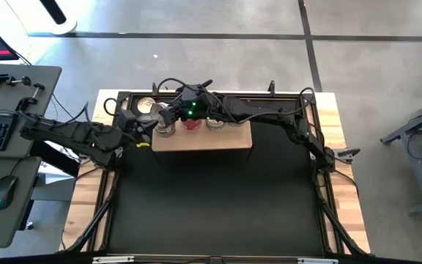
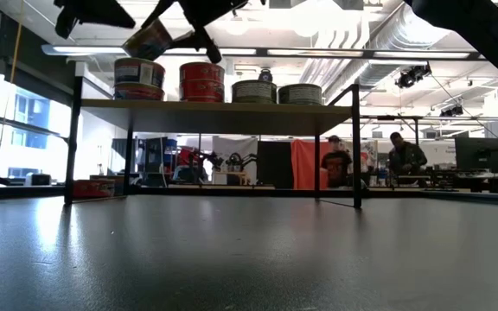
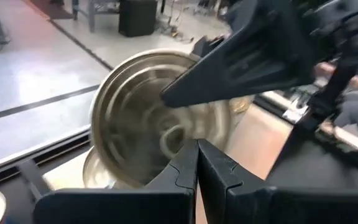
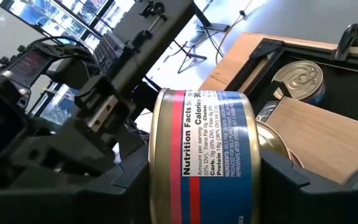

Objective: Stack canned seafood by type on shelf
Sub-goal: Stack the right blue and red tuna can on top of the blue and red tuna cans on the shelf

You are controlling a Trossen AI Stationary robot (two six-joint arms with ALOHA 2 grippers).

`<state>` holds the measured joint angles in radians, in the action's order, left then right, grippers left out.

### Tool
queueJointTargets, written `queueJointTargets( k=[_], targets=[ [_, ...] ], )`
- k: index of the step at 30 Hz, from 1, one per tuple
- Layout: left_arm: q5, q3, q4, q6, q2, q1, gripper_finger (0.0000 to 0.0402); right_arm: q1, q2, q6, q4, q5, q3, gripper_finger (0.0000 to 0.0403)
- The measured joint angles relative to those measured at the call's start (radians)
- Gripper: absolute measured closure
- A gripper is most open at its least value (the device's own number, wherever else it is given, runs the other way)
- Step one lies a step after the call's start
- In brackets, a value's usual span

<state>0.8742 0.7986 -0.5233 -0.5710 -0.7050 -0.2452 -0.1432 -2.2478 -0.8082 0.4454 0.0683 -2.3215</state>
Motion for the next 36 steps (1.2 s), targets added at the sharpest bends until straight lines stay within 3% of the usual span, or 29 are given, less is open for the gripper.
queueJointTargets(
  k=[6, 17, 29, 36],
  targets=[
    [0.002, 0.000, -0.032, -0.029, -0.024, 0.012, 0.0402, 0.002, 0.000, 0.004, 0.003, 0.006, 0.000, 0.0195],
    [0.001, 0.000, -0.034, -0.029, -0.030, 0.011, 0.0401, 0.002, 0.000, 0.006, 0.053, 0.029, 0.000, 0.0119],
    [0.022, 0.000, -0.034, -0.040, -0.036, 0.011, 0.0402, -0.023, 0.000, 0.058, 0.067, 0.021, 0.000, 0.0114],
    [0.024, 0.000, -0.034, -0.054, -0.038, 0.011, 0.0402, -0.020, 0.000, 0.058, 0.070, -0.058, 0.000, 0.0114]
  ],
)
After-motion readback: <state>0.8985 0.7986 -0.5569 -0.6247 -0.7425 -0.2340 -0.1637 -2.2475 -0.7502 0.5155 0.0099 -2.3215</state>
